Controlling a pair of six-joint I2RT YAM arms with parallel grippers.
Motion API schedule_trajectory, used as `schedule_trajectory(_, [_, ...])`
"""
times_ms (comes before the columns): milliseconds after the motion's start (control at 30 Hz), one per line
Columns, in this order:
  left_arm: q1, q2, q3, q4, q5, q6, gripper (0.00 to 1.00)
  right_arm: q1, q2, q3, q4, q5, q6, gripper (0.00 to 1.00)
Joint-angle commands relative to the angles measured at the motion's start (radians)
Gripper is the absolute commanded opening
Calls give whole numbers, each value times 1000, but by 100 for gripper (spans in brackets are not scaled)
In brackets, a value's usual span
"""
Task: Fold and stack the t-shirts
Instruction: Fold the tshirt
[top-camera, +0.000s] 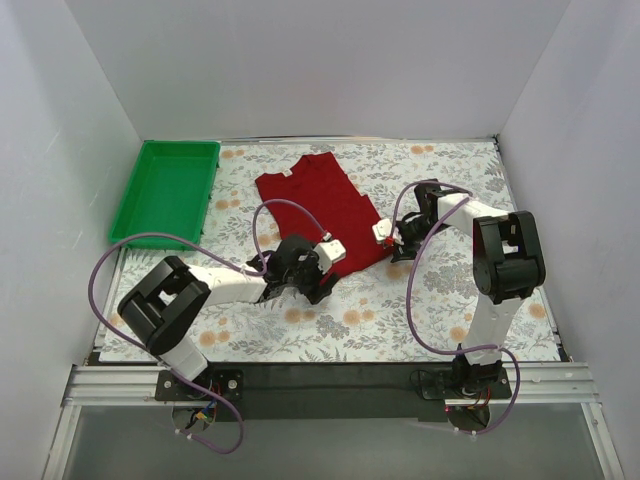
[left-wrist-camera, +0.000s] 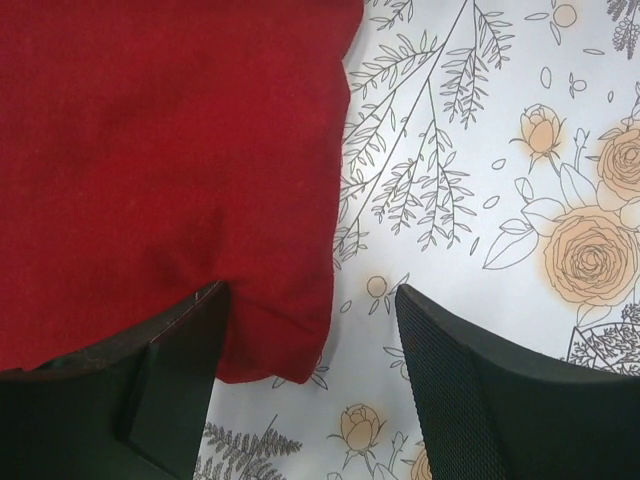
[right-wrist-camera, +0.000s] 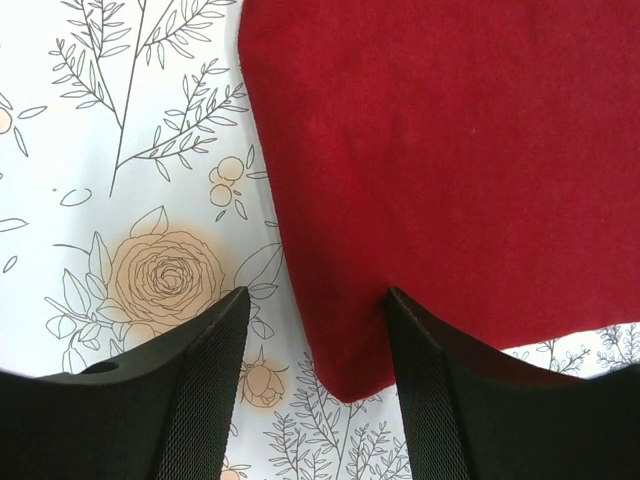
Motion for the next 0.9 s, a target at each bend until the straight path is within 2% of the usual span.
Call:
schedule_trajectory(0, [-9, 26, 39, -69, -29, -20, 63, 4, 16, 31, -7, 14, 27, 53])
schedule_trajectory(400, [-14, 43, 51, -132, -34, -48, 59, 3, 45, 38, 16, 39, 79, 47])
schedule_trajectory(867, [-25, -3, 30, -141, -131, -14, 58, 4, 34, 31, 20, 37, 88, 43])
